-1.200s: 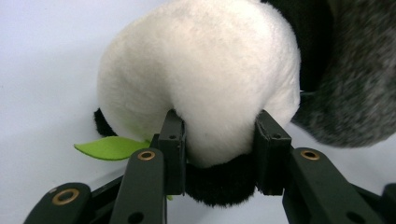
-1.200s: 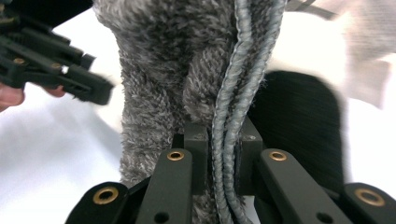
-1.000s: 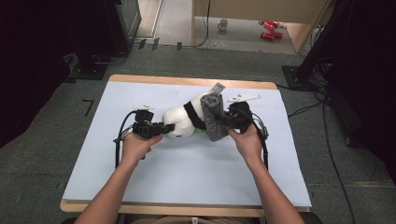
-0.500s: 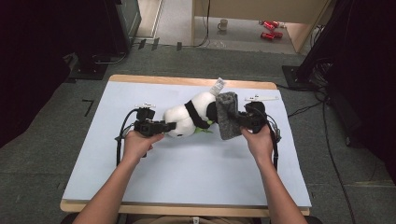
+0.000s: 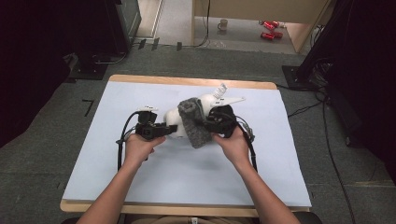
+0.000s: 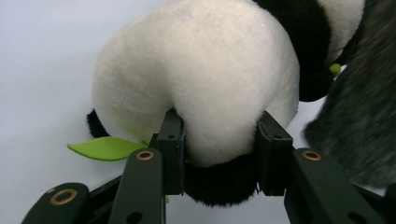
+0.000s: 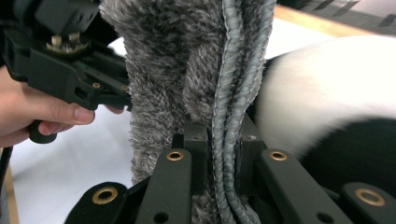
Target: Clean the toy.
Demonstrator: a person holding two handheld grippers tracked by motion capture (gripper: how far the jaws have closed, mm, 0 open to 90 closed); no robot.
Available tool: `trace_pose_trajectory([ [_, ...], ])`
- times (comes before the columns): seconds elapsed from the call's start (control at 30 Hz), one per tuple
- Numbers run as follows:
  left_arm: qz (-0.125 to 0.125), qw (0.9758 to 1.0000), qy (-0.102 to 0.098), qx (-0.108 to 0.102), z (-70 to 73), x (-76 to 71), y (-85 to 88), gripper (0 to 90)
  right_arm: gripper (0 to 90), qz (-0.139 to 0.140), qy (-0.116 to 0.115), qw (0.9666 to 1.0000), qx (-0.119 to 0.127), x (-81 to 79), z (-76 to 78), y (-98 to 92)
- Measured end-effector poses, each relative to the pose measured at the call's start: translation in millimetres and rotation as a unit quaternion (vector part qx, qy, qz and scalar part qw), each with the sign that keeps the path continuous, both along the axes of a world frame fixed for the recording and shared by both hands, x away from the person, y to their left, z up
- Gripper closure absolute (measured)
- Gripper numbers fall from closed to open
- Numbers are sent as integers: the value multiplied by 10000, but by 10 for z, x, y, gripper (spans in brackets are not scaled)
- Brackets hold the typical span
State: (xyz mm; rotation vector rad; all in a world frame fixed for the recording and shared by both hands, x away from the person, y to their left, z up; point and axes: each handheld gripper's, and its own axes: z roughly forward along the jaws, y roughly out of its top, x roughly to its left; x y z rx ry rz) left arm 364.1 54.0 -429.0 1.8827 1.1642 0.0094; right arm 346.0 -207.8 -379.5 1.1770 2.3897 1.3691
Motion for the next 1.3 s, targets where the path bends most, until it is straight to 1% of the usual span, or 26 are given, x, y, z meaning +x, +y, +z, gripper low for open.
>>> trace_pose_trajectory([
  [0.07, -54, 10000, 2, -29, 28, -45, -29, 615, 806, 110, 30, 9999, -35, 0, -40, 87],
  [0.1, -70, 10000, 16, -47, 40, -62, -43, 616, 806, 211, 70, 9997, -100, 1, -83, 172],
  [0.13, -92, 10000, -10, 10, 52, -84, -62, 617, 805, 250, 80, 9995, -162, 4, -106, 209],
  [0.2, -65, 9997, -43, 243, 38, -111, -89, 625, 803, 293, 69, 9990, -316, 5, -163, 273],
  [0.23, -57, 9997, -3, 225, 20, -110, -80, 624, 802, 323, 18, 9986, -423, 14, -192, 284],
  [0.27, -37, 9999, 23, 159, -10, -109, -62, 624, 802, 327, 0, 9983, -480, 20, -205, 283],
  [0.3, -25, 9999, 22, 146, -22, -108, -54, 624, 802, 319, -2, 9982, -515, 36, -225, 270],
  [0.33, -6, 9998, 19, 172, -33, -108, -47, 624, 802, 288, -6, 9981, -542, 47, -237, 259],
  [0.37, -14, 9998, -8, 207, -37, -108, -42, 625, 802, 244, -47, 9976, -646, 53, -253, 242],
  [0.4, -26, 9998, -30, 182, -42, -102, -33, 625, 803, 207, -95, 9971, -725, 58, -262, 218],
  [0.43, -32, 9999, -34, 160, -43, -100, -32, 625, 804, 146, -75, 9973, -711, 76, -270, 157],
  [0.5, -52, 9998, -90, 140, -47, -97, -37, 624, 805, 103, 12, 9982, -588, 100, -273, 87],
  [0.57, -55, 9999, -109, 122, -48, -91, -38, 624, 806, 55, 83, 9986, -516, 121, -259, 17],
  [0.63, -61, 9999, -115, 85, -51, -72, -14, 624, 807, 4, 69, 9988, -495, 130, -232, -33],
  [0.67, -49, 9999, -84, 42, -52, -57, 7, 624, 806, -9, 40, 9988, -497, 132, -220, -50],
  [0.8, -26, 9999, -31, -103, -55, -7, 47, 623, 806, -191, -25, 9990, -394, 139, -145, -188],
  [0.87, -39, 9999, -22, -124, -52, 14, 52, 622, 805, -336, -42, 9989, -336, 140, -127, -297],
  [0.97, -70, 9999, -22, -139, -52, 40, 48, 621, 804, -516, -30, 9984, -220, 140, -147, -422],
  [1.07, -53, 9999, -1, -160, -49, 74, 68, 621, 803, -744, 21, 9970, -212, 137, -171, -566],
  [1.13, -43, 9997, 33, -234, -53, 104, 91, 620, 803, -907, 12, 9954, -305, 141, -188, -645],
  [1.17, -51, 9997, 48, -250, -55, 111, 89, 620, 803, -1020, 59, 9944, -288, 147, -218, -720],
  [1.23, -78, 9997, 17, -218, -53, 112, 74, 620, 803, -1119, 211, 9934, -116, 157, -286, -821],
  [1.27, -102, 9998, 14, -188, -48, 114, 70, 619, 804, -1147, 250, 9930, -104, 156, -310, -841],
  [1.3, -111, 9998, 10, -188, -48, 118, 73, 619, 804, -1204, 285, 9922, -161, 153, -347, -870],
])
